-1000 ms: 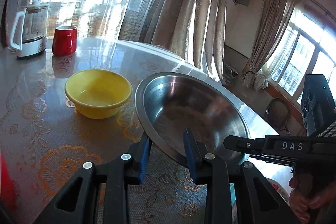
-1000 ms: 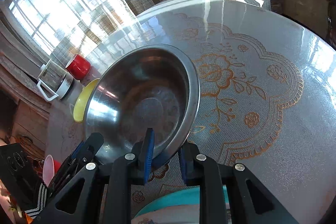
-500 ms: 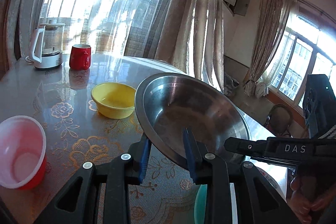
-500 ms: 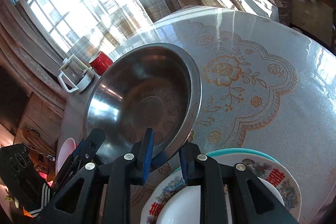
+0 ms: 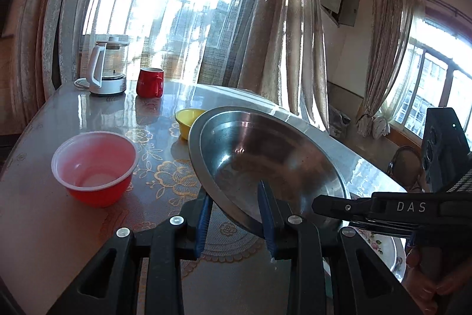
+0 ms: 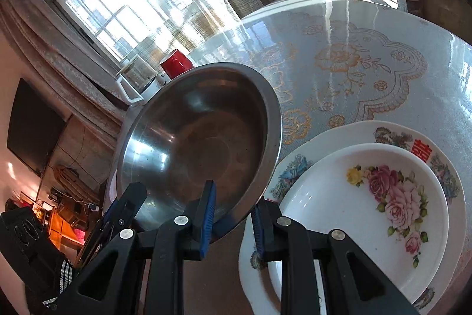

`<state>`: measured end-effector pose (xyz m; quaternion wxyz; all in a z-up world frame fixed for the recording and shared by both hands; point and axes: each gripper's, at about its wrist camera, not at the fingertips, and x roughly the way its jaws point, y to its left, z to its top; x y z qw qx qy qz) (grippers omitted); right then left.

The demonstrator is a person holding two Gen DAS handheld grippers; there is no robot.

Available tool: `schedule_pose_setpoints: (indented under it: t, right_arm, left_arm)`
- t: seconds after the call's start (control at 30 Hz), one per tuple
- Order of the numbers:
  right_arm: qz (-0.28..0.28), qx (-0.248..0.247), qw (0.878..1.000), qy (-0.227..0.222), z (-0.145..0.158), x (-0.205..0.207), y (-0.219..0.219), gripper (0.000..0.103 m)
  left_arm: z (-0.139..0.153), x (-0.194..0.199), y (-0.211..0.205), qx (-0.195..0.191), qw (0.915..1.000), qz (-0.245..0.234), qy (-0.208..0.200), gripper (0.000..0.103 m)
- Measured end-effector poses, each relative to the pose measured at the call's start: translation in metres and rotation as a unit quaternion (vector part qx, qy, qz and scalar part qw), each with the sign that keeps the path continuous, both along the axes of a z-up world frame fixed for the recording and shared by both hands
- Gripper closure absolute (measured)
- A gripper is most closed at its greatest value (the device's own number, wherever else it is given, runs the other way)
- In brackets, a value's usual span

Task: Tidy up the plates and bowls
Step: 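Lift and carry the steel bowl with the right tool toward the plate stack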

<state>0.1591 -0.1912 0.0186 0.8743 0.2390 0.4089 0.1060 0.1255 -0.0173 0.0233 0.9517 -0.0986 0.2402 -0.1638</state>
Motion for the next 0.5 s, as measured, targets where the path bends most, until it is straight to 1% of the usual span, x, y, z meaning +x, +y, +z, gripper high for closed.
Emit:
schedule_pose_setpoints:
  t: [0.17,0.27,0.5]
  right_arm:
    - [0.013,0.002,1.000,0.006,-0.005,-0.015,0.014,0.080]
    - [0.025,0.005,1.000,0.011,-0.009,-0.021,0.024,0.080]
    - [0.049,-0.001,0.999,0.011,-0.010,-0.032,0.043,0.080]
  left_arm:
    - [-0.008,-0.020,0.018,-0.003,0.9999,0.012,0.009,0.071]
    - [-0.009,-0.031,0.026,0.004,0.9997,0.023,0.009,0.072]
    - [-0.013,-0.048,0.043,0.006,0.9990,0.040,0.020,0.071]
